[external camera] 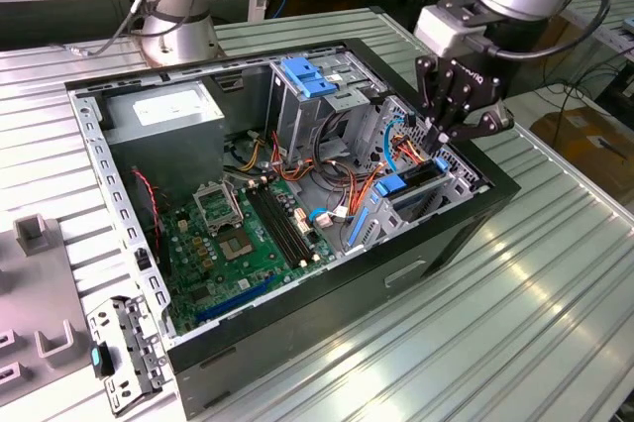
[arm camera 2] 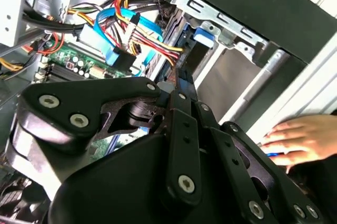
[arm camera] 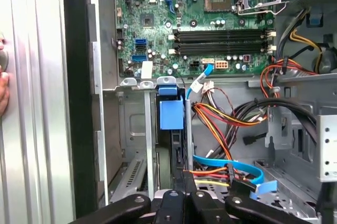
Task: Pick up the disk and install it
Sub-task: 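Insert the second disk wire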
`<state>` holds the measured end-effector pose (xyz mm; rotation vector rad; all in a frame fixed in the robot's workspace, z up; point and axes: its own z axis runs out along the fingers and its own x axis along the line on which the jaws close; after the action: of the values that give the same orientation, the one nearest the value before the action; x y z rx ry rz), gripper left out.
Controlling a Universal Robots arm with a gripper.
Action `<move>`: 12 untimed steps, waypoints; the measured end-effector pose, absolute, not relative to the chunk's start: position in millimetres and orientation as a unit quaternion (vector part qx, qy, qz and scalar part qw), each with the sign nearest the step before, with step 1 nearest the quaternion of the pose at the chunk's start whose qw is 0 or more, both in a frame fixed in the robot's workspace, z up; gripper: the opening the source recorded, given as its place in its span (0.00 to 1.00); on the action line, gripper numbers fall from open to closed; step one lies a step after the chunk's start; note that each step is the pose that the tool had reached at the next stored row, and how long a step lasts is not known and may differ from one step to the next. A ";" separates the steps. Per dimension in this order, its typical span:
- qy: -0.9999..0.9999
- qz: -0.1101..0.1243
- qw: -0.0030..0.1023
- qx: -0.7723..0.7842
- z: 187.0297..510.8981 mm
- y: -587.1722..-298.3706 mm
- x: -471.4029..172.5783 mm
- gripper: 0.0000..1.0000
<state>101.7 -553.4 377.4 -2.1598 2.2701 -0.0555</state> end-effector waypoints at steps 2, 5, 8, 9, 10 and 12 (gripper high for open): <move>0.724 -0.018 0.004 -0.689 385.3 -552.6 101.7 0.11; 0.724 -0.018 0.003 -0.689 392.7 -549.7 101.7 0.11; 0.724 -0.024 -0.002 -0.689 394.9 -535.3 101.7 0.11; 0.724 -0.024 -0.003 -0.689 394.9 -529.5 101.7 0.11; 0.724 -0.024 -0.003 -0.689 394.9 -524.8 101.7 0.11; 0.724 -0.023 -0.004 -0.689 394.9 -514.4 101.8 0.11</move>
<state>101.8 -514.4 394.9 -2.1711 2.2810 -0.0726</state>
